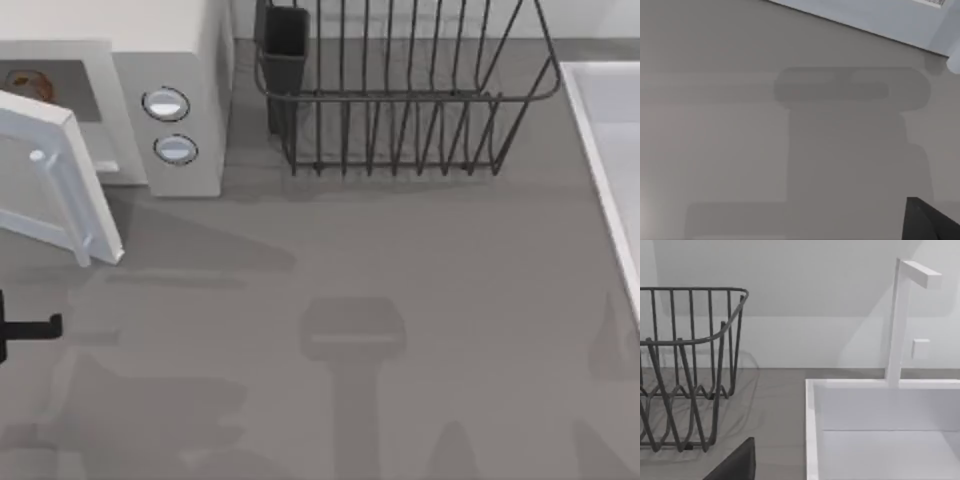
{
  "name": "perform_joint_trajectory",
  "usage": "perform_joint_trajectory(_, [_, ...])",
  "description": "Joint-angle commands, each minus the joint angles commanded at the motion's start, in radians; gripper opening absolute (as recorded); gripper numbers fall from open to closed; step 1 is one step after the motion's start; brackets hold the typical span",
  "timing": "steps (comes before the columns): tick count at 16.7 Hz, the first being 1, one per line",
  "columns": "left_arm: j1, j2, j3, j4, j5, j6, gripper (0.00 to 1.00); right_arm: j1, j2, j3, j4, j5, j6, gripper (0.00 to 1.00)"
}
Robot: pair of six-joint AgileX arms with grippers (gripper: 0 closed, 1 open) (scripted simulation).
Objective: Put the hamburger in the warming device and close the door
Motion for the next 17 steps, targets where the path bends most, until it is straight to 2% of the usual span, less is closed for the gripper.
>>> perform_joint_trajectory(4, [-0.008, 0.1, 0.058, 0.039, -0.003, -0.005, 0.0, 0.0, 0.0, 0.0, 0.0, 0.0, 0.0, 1.0])
perform_joint_trajectory(12, [-0.035, 0.443, 0.262, 0.181, -0.021, -0.02, 0.0, 0.0, 0.0, 0.0, 0.0, 0.0, 0.0, 1.0])
perform_joint_trajectory(17, [-0.041, 0.505, 0.299, 0.208, -0.025, -0.022, 0.0, 0.0, 0.0, 0.0, 0.0, 0.0, 0.0, 1.0])
